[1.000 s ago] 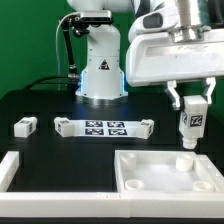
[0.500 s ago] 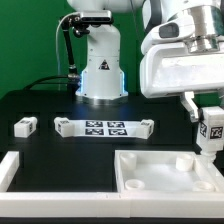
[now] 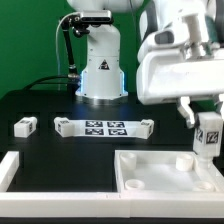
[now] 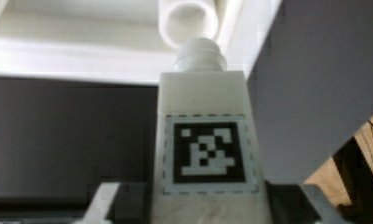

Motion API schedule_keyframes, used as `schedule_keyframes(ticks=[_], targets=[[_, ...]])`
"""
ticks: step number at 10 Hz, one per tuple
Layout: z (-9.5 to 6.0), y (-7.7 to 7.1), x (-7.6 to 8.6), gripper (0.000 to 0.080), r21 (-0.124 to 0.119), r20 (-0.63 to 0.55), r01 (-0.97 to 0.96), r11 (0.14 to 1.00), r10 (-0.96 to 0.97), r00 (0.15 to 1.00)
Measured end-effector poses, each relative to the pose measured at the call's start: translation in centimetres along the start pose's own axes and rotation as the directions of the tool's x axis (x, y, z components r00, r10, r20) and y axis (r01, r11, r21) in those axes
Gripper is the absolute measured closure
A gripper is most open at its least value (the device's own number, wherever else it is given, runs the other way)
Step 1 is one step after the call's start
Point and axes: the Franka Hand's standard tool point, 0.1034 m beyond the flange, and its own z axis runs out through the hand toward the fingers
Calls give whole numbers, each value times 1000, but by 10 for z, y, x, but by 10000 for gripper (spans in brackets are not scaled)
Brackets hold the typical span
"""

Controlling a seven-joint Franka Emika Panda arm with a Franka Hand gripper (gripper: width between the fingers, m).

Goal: Assemble square table

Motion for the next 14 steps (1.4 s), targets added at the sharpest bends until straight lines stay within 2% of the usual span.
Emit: schedule_keyframes(ticks=[2, 6, 8, 14], targets=[[4, 2, 4, 508, -6, -6, 11, 1000, -11, 1000], [10, 3, -1, 508, -6, 7, 11, 1000, -11, 1000], [18, -2, -5, 508, -4, 10, 7, 1000, -7, 1000], [22, 0, 1, 508, -10, -39, 14, 1000, -14, 999]])
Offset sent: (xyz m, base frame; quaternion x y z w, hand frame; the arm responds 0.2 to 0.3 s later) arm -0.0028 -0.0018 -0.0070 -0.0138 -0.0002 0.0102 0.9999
